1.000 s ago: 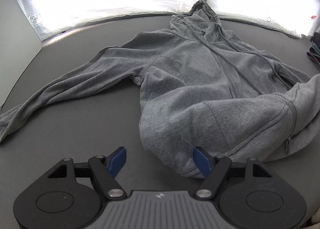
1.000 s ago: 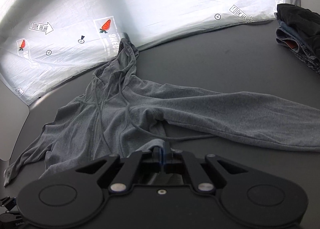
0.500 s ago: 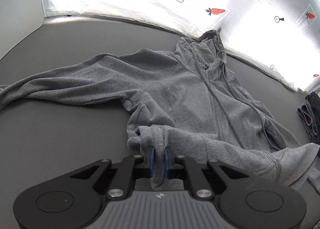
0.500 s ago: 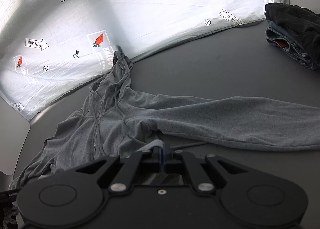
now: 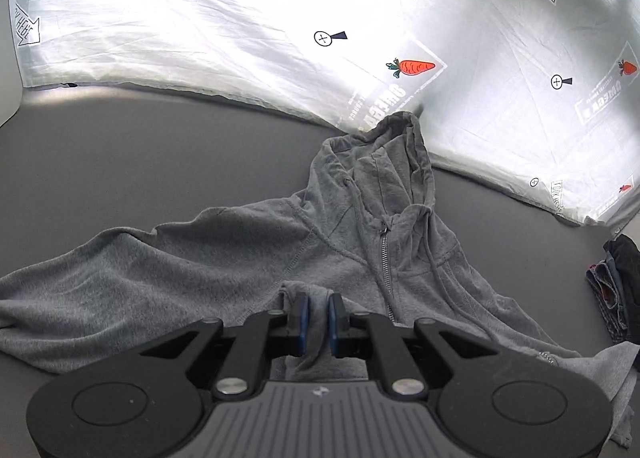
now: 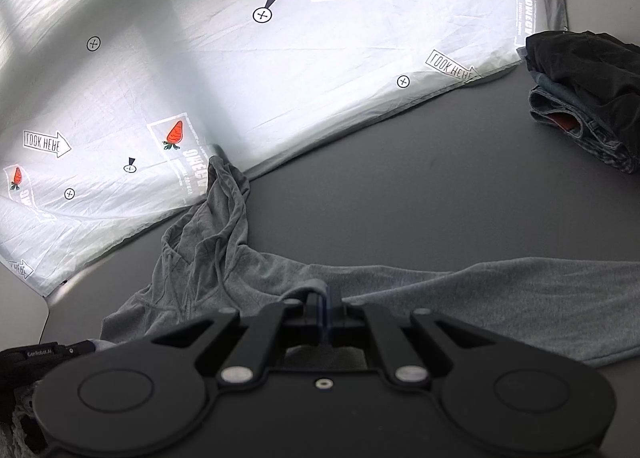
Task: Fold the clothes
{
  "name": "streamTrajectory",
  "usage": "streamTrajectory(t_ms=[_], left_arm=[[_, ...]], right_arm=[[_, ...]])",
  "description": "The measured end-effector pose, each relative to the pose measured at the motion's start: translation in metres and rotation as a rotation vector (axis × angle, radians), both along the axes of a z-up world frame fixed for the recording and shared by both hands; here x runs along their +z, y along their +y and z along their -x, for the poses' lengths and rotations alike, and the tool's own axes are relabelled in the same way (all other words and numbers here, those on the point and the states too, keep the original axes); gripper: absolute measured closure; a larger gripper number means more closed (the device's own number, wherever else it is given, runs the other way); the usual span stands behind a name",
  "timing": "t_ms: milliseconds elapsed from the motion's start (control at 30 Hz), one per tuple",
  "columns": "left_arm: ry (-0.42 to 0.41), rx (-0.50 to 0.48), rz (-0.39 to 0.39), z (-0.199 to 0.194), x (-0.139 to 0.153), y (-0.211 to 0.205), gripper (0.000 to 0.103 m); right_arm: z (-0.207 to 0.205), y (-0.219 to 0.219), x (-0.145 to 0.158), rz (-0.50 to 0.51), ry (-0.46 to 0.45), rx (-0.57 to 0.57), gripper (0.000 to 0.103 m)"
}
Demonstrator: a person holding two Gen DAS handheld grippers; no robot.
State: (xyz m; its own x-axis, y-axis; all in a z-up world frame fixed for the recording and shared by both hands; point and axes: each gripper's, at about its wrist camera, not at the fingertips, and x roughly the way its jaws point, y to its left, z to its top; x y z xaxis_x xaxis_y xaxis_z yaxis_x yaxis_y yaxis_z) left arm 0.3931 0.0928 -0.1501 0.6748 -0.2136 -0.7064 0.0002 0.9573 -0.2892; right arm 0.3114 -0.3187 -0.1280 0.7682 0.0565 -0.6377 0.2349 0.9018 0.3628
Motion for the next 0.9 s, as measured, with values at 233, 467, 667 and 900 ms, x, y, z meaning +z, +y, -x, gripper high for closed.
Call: streamTrajectory(t_ms=[233,467,667,900], left_arm=[[0.117,-0.006,-0.154,-0.089,-0.025,-0.020,0.080],[0.065,-0.045,-0.088,-0.073,-0.019,0.005,0.046],[0.021,-0.180,-0.203,-0.034,-0.016,-0.019,0.044],[-0.023,-0.220,-0.127,-0.058,0.004,-0.051,0.027]], right_arm=[[-0.055,-0.017,-0.026,0.008,0.072,-0.063,0.101],[-0.068,-0.006,-0.049,0.086,0.145,-0.025,0.101],[-0.062,-0.010,-0.055,0.045,0.161,-0.037,0.101],[-0.055,-0.006,-0.054,0.053,0.154,-0.032,0.101]])
